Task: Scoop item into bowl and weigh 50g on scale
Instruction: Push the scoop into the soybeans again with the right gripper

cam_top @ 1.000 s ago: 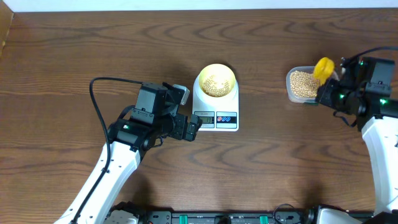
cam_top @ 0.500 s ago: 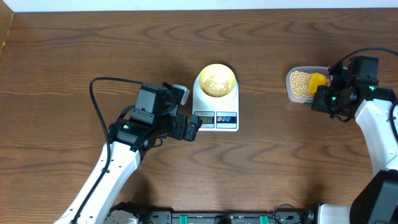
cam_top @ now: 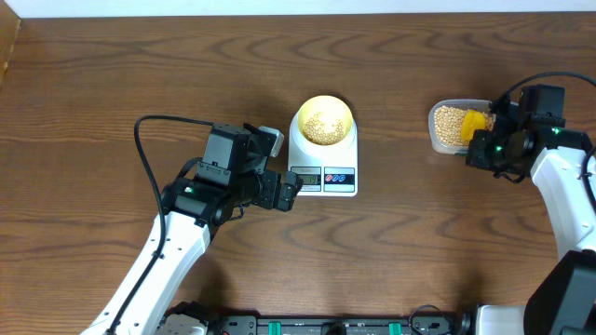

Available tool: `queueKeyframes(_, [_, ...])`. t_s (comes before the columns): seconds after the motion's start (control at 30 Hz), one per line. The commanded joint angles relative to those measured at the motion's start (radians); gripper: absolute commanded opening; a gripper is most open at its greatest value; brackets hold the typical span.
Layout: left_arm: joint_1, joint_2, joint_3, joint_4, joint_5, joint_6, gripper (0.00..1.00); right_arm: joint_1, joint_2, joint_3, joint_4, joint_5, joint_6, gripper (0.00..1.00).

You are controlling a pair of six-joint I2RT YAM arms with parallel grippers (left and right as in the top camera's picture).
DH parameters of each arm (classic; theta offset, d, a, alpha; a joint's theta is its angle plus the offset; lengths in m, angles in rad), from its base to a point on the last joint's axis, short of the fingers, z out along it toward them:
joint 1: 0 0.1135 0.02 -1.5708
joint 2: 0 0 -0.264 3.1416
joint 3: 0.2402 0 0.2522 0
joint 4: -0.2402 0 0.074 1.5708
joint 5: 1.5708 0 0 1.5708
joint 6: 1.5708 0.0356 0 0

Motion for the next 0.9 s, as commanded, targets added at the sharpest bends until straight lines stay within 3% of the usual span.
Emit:
queueKeyframes(0.0, [-0.002, 0.004, 0.002, 0.001, -0.01, 0.003, 1.0, 0.0, 0.03, 0.015, -0.014, -0.057, -0.034, 0.01])
queueKeyframes(0.87, [-0.002, 0.004, 0.002, 0.001, -0.01, 0.003, 0.99, 0.024, 0.05, 0.015, 0.024, -0.268, 0.01, 0.01])
